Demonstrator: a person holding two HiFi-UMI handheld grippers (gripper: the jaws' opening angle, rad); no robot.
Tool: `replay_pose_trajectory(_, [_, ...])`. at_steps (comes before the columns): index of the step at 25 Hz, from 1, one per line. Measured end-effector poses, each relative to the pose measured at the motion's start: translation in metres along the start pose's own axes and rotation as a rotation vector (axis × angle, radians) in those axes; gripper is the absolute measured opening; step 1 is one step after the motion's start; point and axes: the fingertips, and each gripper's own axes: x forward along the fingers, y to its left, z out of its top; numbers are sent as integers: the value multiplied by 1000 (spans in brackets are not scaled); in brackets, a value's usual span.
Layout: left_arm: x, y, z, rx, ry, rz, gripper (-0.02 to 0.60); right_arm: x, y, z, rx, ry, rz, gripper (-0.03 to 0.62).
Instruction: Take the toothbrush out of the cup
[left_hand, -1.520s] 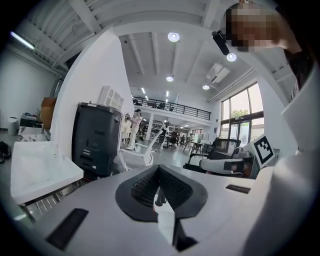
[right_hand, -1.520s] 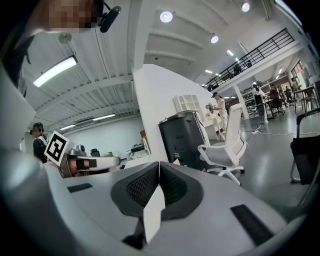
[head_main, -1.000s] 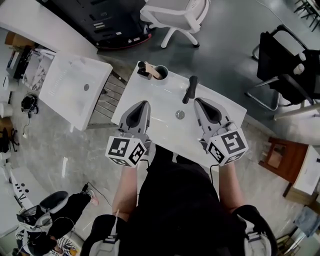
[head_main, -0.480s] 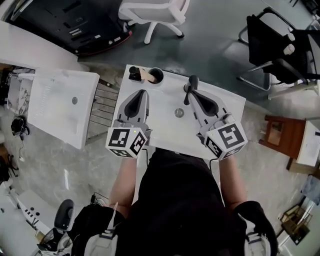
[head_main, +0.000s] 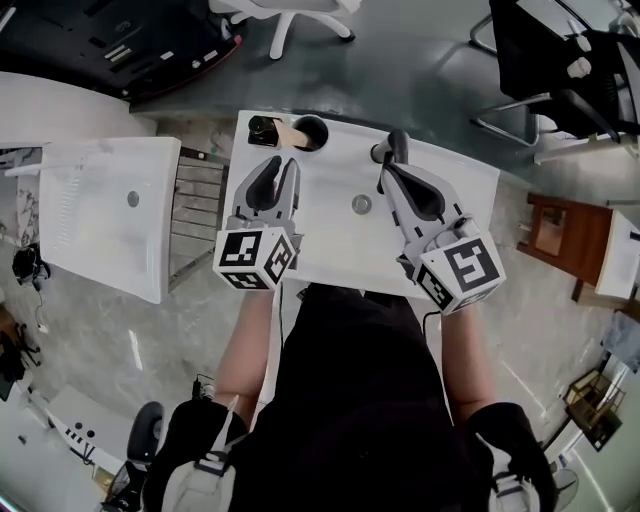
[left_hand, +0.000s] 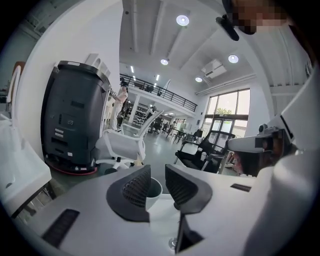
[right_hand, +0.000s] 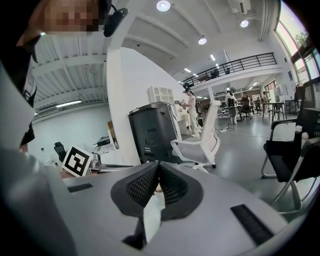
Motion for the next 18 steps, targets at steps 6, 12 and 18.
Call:
replay_pose_trajectory(6, [22, 10, -15, 9, 41, -13, 141, 7, 8, -8, 30, 17, -27, 31])
replay_pose_trajectory(12, [43, 16, -27, 43, 69, -6, 141, 8, 6, -13, 56, 14, -67, 31])
replay_pose_trajectory(18, [56, 21, -34, 65, 87, 15, 140, 9, 8, -21, 74, 26, -84, 31])
